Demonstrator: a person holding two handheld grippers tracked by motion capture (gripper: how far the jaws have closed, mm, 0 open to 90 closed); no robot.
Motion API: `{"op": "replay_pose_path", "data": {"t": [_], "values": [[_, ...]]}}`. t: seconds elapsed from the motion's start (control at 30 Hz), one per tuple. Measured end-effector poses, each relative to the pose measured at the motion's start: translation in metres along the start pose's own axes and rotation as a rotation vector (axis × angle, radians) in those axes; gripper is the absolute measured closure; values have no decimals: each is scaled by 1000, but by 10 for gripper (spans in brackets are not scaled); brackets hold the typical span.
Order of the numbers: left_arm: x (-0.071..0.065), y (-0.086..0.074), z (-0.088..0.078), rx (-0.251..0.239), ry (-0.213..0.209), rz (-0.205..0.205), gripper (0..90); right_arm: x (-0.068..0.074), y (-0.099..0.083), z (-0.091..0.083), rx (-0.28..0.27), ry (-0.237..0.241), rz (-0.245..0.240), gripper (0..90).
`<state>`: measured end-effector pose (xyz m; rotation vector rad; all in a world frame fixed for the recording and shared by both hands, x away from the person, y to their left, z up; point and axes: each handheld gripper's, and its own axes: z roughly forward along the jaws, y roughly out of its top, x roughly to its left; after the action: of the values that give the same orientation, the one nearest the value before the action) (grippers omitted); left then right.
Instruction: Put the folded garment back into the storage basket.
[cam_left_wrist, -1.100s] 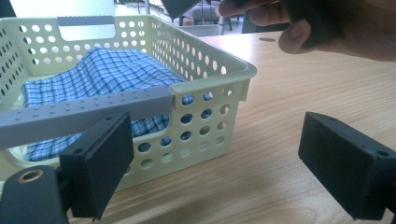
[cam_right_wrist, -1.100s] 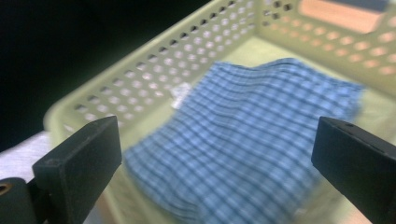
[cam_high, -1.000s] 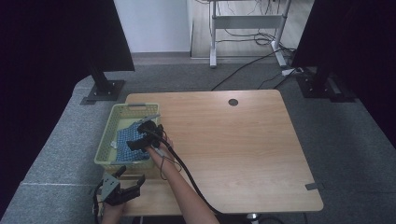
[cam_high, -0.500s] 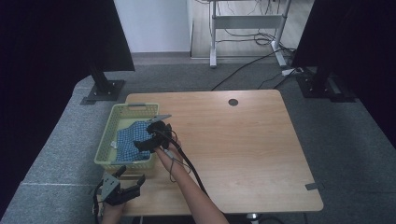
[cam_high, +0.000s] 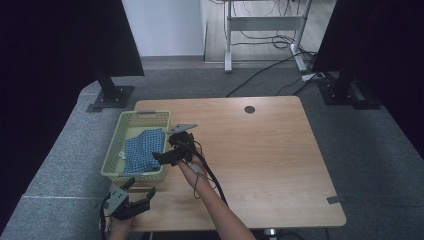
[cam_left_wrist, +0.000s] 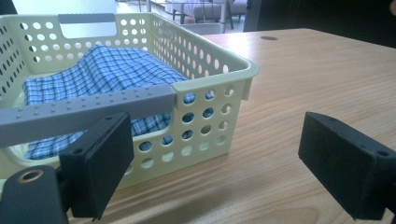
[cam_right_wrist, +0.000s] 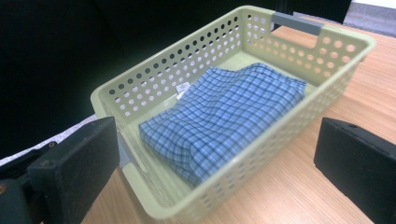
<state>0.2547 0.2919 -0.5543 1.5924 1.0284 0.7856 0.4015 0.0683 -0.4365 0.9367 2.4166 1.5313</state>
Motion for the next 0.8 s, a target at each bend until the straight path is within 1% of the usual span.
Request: {"op": "replay_pose_path", "data": {"t": [0.2, 0.23, 0.27, 0.3, 0.33, 0.37, 0.4, 0.47, 0.53, 0.63, 0.7, 0.8], "values": [[0, 0, 0, -3, 3, -1, 104, -6, -5, -18, -2, -22, -3, 0], [0, 0, 0, -4, 4, -1, 104, -8, -6, -22, -9, -20, -2, 0], [0, 0, 0, -4, 4, 0, 105, -10, -8, -29, -19, -21, 2, 0], [0, 0, 0, -2, 5, 0, 105, -10, -8, -29, -19, -21, 2, 0], [0, 0, 0, 0, 4, 0, 105, -11, -10, -33, -23, -23, 1, 0], [0, 0, 0, 0, 4, 0, 104, -13, -12, -39, -24, -43, -5, 0], [0, 0, 0, -3, 5, -2, 104, -13, -12, -39, -24, -43, -5, 0], [0, 0, -1, -6, 6, 0, 105, -15, -15, -45, -27, -58, -4, 0], [0, 0, -1, -4, 6, 2, 105, -17, -18, -50, -33, -47, 7, 0], [0, 0, 0, -1, 5, 1, 104, -19, -22, -60, -45, -49, -2, 0], [0, 0, 0, -2, 6, 0, 105, -20, -25, -66, -48, -64, -2, 0], [0, 0, 0, -4, 7, 2, 104, -21, -30, -76, -61, -66, 5, 0]]}}
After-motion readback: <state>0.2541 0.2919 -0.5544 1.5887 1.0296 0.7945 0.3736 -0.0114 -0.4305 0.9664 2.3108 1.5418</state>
